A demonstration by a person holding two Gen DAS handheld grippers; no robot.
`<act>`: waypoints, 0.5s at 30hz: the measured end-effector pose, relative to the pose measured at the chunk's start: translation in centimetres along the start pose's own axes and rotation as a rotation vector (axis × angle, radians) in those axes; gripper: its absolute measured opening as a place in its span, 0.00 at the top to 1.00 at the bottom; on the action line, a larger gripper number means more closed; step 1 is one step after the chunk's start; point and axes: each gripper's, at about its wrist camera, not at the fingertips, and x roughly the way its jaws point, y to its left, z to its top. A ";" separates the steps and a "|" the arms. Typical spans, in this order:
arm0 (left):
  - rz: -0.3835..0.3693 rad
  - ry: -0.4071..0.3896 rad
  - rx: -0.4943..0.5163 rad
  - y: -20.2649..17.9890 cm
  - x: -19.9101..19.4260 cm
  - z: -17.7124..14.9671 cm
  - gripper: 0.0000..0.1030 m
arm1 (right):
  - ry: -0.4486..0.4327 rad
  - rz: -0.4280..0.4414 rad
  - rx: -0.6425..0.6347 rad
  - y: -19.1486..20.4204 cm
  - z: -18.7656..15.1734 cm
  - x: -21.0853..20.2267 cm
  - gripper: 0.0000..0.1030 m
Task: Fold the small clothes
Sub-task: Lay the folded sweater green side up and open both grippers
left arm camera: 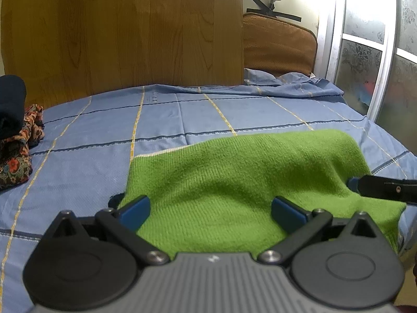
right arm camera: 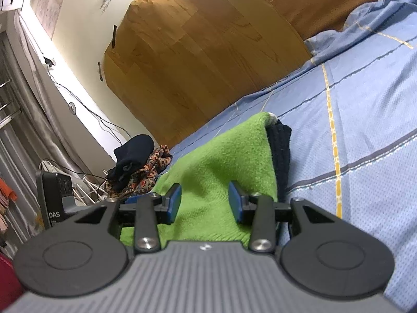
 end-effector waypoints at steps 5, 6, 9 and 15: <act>0.003 -0.001 0.004 0.0 -0.1 -0.1 0.00 | -0.006 0.004 -0.027 0.6 -0.2 0.2 0.48; 0.003 -0.001 0.004 0.0 -0.1 -0.1 0.00 | -0.007 0.002 -0.041 0.8 -0.3 0.2 0.46; 0.003 -0.002 0.003 -0.1 -0.1 -0.1 0.00 | -0.007 -0.002 -0.087 1.4 -0.5 0.5 0.40; 0.003 -0.006 0.001 -0.1 -0.1 -0.1 0.00 | -0.009 -0.022 -0.153 2.2 -0.8 0.8 0.35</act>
